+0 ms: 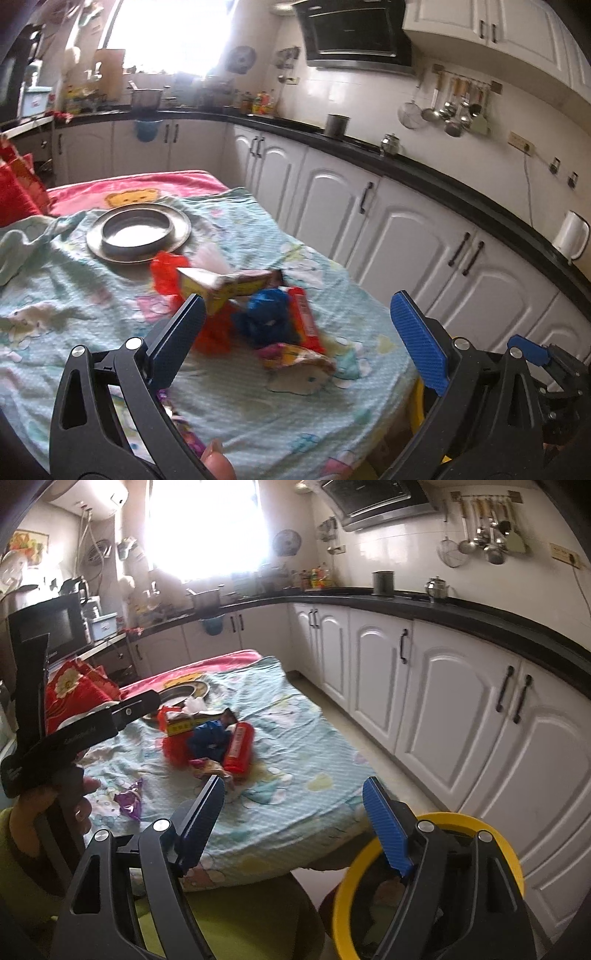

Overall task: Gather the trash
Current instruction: 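Move both open tools back over the remaining trash on the bed, then grasp the gold snack wrapper with the right tool while the left tool grasps the white box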

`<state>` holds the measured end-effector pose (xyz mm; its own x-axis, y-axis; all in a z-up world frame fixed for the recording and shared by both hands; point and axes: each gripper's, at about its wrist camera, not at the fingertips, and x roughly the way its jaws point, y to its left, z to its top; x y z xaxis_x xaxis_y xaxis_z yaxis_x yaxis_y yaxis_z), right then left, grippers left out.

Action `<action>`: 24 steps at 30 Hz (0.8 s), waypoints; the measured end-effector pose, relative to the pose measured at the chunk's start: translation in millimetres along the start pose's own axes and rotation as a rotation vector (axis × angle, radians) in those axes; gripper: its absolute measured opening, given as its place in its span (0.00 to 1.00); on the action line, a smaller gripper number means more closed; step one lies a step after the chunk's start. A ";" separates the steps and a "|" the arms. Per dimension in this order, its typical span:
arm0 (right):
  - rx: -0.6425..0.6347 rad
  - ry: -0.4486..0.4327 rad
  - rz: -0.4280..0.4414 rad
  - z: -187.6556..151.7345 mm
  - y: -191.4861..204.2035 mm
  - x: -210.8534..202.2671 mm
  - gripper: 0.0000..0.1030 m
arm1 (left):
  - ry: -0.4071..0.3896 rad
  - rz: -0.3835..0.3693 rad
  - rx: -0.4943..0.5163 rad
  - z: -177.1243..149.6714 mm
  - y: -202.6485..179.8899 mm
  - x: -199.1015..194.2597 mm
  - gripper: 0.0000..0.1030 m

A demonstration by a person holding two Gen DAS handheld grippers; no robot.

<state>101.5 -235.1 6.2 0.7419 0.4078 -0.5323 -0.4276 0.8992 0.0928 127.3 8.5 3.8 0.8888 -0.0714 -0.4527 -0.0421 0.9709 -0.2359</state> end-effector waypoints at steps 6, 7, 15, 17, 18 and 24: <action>-0.042 0.022 0.044 7.0 22.4 22.0 0.73 | 0.002 0.055 -0.047 5.6 35.9 2.4 0.89; -0.052 0.026 0.058 8.7 26.5 26.0 0.73 | 0.004 0.060 -0.054 6.3 41.6 2.9 0.89; -0.121 0.080 0.089 12.1 47.5 67.0 0.72 | 0.039 0.098 -0.076 11.5 81.5 11.6 0.89; -0.150 0.101 0.091 10.3 51.5 79.8 0.71 | 0.061 0.098 -0.065 12.5 87.1 16.3 0.89; -0.162 0.112 0.091 9.0 54.1 85.9 0.70 | 0.069 0.096 -0.059 12.5 88.9 18.1 0.89; -0.232 0.173 0.095 1.9 64.9 121.0 0.57 | 0.139 0.066 -0.005 14.5 93.5 41.4 0.89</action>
<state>164.5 -127.1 -50.6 0.6028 0.4370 -0.6676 -0.6119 0.7902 -0.0352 166.8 99.6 -24.6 0.8125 -0.0386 -0.5817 -0.1012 0.9733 -0.2060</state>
